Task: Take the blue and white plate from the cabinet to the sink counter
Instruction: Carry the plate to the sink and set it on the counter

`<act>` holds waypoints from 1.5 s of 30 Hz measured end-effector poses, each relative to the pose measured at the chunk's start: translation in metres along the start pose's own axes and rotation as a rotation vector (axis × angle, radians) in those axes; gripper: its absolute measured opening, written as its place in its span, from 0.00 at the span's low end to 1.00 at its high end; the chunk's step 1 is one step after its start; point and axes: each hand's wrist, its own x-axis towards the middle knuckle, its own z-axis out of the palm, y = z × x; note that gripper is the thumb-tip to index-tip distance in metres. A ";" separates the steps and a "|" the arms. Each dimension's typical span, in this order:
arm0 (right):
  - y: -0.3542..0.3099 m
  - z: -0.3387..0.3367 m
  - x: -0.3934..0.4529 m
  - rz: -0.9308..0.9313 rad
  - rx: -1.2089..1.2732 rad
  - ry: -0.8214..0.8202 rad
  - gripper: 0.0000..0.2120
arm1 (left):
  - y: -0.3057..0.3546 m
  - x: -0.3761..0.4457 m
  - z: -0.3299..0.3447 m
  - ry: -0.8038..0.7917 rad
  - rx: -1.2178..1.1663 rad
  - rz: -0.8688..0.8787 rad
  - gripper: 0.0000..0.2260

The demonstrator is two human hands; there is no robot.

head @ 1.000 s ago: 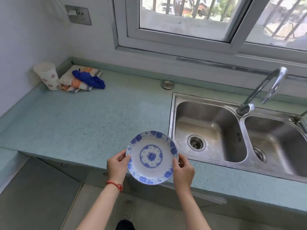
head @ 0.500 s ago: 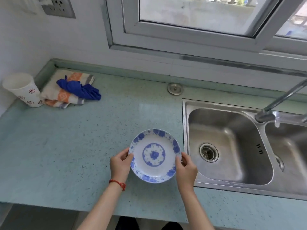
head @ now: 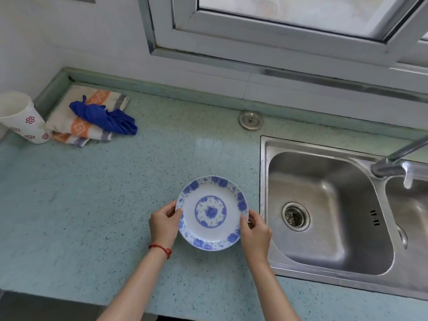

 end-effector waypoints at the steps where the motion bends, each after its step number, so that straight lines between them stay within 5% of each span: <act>1: 0.000 0.000 0.002 -0.003 -0.010 -0.001 0.06 | 0.000 0.001 0.000 0.000 0.014 0.003 0.12; 31: -0.031 0.027 0.053 -0.101 -0.124 -0.088 0.09 | 0.009 0.047 0.004 0.039 -0.028 -0.038 0.13; 45: -0.037 0.017 0.033 -0.067 -0.187 -0.153 0.19 | 0.012 0.027 -0.005 0.034 0.077 0.080 0.13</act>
